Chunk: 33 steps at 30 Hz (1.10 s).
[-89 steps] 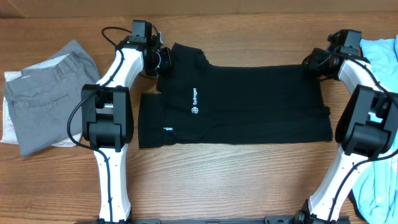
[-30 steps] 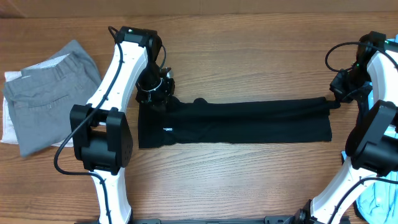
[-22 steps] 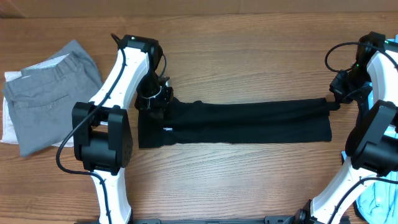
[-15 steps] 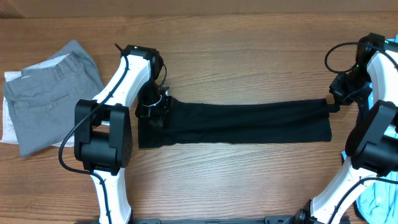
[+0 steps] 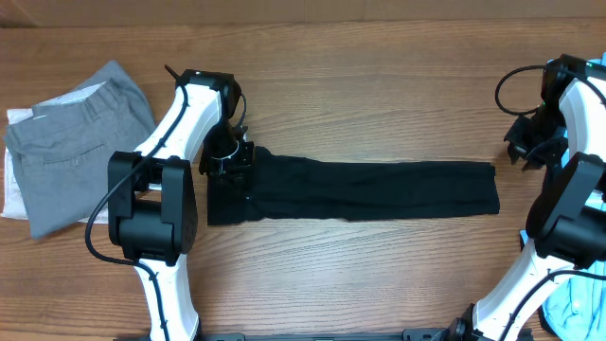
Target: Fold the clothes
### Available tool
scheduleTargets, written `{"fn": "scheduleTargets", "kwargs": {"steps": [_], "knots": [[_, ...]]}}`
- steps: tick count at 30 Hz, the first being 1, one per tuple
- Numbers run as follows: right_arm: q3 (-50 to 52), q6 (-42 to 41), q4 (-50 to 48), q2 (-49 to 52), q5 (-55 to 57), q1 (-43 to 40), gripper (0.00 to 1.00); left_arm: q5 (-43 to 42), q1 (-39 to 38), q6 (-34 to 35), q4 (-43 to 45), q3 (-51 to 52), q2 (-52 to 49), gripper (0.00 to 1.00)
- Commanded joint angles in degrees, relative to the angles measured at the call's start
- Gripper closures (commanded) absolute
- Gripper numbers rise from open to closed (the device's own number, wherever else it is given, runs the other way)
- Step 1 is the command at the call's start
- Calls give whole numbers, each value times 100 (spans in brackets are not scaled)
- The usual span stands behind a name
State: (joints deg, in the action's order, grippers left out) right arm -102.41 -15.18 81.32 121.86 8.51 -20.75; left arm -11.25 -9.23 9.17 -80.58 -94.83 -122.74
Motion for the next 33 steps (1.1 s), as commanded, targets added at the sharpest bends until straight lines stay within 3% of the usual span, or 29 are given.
{"fn": "scheduleTargets", "kwargs": {"steps": [1, 6, 10, 18, 23, 30, 33], "knots": [[20, -28, 33, -136, 114, -35, 71, 116, 63, 26, 7, 50, 219, 66], [90, 61, 94, -136, 42, -35, 50, 116, 66, 0, -127, 11, 297, 64], [313, 647, -190, -133, -619, -68, 44, 0, 63, 28, 68, -33, 844, 63], [378, 1121, -284, -133, -1126, -216, 43, -409, -85, 264, 509, 7, 1388, 52], [426, 1300, -256, -131, -1128, -227, 43, -402, -345, 273, 800, 240, 1331, 52], [1318, 1587, -507, -133, -1360, -227, 45, -374, -457, 525, 1342, 1161, 1329, 52], [1440, 1587, -470, -133, -1425, -225, 52, -382, -459, 527, 1458, 1495, 1329, 53]]}}
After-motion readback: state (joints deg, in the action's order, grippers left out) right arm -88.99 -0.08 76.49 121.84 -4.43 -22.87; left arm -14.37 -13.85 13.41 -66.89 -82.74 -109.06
